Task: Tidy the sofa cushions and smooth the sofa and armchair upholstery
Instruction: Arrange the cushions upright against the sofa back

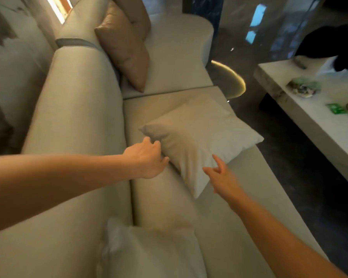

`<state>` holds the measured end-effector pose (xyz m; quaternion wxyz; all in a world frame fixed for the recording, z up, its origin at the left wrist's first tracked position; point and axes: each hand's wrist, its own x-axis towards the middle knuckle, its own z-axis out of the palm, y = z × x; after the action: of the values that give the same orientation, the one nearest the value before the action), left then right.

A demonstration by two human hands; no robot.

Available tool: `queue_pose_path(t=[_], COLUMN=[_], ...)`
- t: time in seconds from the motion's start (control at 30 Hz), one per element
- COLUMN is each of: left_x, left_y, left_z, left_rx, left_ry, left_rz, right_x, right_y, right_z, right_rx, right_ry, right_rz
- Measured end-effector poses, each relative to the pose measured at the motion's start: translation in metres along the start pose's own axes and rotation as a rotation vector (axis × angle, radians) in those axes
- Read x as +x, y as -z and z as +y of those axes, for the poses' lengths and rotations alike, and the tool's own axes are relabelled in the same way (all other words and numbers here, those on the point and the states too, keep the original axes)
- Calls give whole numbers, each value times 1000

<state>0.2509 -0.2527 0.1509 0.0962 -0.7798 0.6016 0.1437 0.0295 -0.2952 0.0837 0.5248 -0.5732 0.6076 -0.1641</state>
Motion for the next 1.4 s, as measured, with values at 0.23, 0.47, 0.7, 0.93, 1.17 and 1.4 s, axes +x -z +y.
queue_pose_path(t=[0.23,0.47,0.7,0.93,1.17,1.4], left_x=[126,141,118,30,-54,-138], left_y=[-75,-161,-70,17,31,34], left_z=[31,60,16,-65,-71,-67], left_rx=[-919,-1622,-1208,-1106,-1104,-578], left_ry=[432,528,446,540,422,153], left_rz=[-416,-20,273,268,190,90], right_x=[133,143,102,29,-23,-120], right_y=[11,-20,-47,-109,-109,-62], right_z=[6,65,5,-57,-69,-74], right_rx=[-157,348,576,850,948,328], right_ry=[-116,-190,-304,-635,-766,-380], right_rz=[277,171,23,-305,-368,-307])
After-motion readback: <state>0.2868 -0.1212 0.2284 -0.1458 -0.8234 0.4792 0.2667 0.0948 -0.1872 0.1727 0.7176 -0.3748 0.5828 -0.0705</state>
